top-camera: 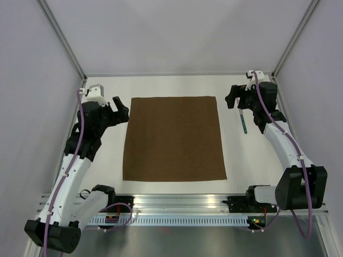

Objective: Fold the napkin, place the utensils inside, and roll it up
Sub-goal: Fold the napkin at the center of the board.

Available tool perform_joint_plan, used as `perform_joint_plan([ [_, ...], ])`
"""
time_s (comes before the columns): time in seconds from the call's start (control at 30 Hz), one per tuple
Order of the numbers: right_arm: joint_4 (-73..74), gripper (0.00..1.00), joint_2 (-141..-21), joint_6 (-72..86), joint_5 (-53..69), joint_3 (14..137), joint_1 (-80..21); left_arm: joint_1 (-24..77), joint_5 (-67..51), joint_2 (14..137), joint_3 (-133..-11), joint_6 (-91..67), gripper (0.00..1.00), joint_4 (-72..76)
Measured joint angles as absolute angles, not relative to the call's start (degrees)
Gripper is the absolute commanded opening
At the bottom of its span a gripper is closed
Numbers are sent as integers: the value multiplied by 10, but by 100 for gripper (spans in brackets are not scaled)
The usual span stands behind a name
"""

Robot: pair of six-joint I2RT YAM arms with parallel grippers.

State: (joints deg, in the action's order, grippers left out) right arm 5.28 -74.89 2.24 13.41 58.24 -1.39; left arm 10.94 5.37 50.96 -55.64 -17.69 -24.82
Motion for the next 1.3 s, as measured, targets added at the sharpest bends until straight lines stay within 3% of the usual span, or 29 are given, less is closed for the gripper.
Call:
perform_joint_plan([
  [0.23,73,98,-788,17,190,628,-22,109,42,515,-605,-168,100,-268],
  [0.37,86,94,-823,17,197,665,-76,109,41,520,-630,-165,100,-268],
  [0.53,90,91,-857,14,183,697,-216,109,39,522,-640,-164,100,-270],
  [0.8,71,72,-948,-5,135,701,-477,109,38,544,-677,-164,100,-275],
  [0.97,69,58,-1020,-9,108,713,-578,109,32,561,-716,-164,100,-277],
  [1.3,55,52,-1124,-8,69,796,-710,109,29,580,-748,-164,100,-279],
])
